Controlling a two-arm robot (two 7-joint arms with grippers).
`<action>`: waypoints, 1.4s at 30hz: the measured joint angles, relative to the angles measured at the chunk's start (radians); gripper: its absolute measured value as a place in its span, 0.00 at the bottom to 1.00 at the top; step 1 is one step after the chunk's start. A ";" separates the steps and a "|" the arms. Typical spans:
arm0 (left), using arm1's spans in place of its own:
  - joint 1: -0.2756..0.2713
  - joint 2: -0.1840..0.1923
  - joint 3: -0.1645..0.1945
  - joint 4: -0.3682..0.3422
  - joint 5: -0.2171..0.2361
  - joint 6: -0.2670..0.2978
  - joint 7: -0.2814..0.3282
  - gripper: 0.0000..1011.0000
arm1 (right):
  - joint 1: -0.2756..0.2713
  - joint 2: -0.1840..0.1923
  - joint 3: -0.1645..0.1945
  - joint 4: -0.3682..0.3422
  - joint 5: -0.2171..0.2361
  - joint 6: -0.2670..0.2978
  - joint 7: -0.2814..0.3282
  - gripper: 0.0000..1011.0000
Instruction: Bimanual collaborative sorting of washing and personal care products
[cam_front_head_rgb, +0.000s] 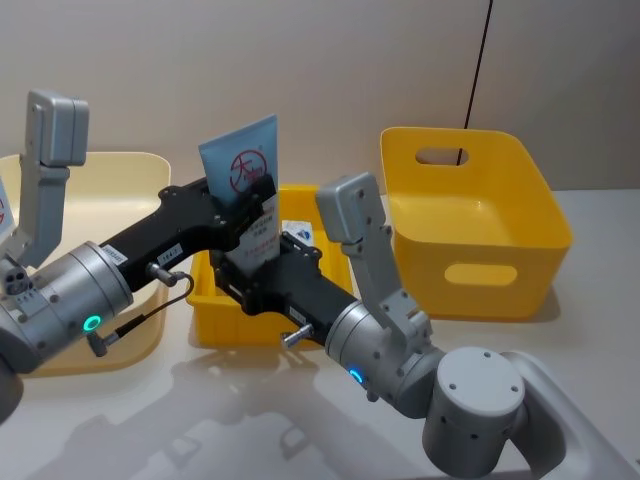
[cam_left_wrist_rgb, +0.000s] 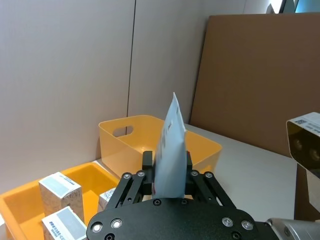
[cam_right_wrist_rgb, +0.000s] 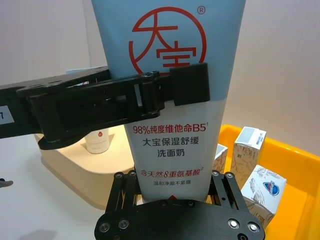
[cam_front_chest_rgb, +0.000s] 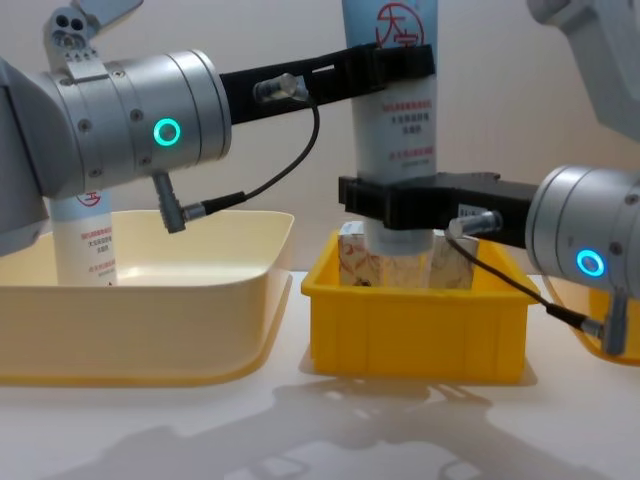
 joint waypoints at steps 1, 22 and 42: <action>0.000 0.000 0.000 0.000 0.000 0.000 0.000 0.33 | 0.000 0.000 0.000 0.001 0.000 0.000 0.000 0.61; 0.000 0.000 0.000 0.000 0.000 0.000 0.000 0.95 | -0.001 -0.002 0.004 0.001 -0.005 -0.001 -0.006 0.59; 0.000 0.000 0.000 0.001 0.000 0.000 0.000 0.99 | -0.053 0.022 0.103 -0.058 -0.067 -0.036 -0.121 0.59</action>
